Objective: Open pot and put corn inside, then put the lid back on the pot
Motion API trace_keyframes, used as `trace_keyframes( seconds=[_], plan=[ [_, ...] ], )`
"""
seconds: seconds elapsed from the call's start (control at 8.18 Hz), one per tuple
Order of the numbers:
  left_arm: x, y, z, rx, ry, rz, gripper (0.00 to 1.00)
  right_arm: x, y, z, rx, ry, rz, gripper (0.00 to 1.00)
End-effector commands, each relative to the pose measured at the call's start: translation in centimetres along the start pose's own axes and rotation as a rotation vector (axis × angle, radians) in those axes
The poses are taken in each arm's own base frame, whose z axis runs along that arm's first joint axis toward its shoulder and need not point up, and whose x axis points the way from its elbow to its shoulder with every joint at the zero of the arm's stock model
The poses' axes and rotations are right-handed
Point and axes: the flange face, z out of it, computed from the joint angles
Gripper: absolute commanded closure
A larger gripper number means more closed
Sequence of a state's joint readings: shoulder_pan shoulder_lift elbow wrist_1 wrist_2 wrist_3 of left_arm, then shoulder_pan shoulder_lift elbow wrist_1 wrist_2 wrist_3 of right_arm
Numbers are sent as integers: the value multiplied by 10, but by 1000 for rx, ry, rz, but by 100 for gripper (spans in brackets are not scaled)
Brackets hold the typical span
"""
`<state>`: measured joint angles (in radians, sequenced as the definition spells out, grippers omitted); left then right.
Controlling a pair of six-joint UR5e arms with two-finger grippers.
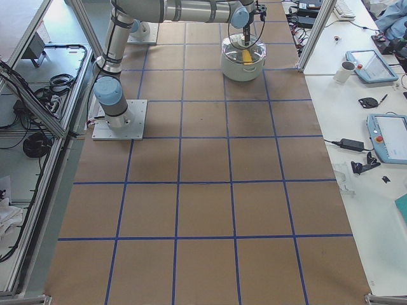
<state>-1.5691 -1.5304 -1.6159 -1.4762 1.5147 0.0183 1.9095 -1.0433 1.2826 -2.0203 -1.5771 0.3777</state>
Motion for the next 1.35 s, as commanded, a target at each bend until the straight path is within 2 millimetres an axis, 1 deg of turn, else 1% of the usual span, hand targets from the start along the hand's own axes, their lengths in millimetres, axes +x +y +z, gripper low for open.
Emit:
trace_keyframes(
  seconds=[0.0,0.86,1.22],
  plan=[
    [1,0,1,-2,5,-1,0,1,0,3,-4,2,-5,71],
    [1,-1,5,-10,9,-3,0,2,1,7,-3,8,-8,72],
    [1,-5,10,-18,12,-10,0,2,1,9,8,5,-7,73]
  ],
)
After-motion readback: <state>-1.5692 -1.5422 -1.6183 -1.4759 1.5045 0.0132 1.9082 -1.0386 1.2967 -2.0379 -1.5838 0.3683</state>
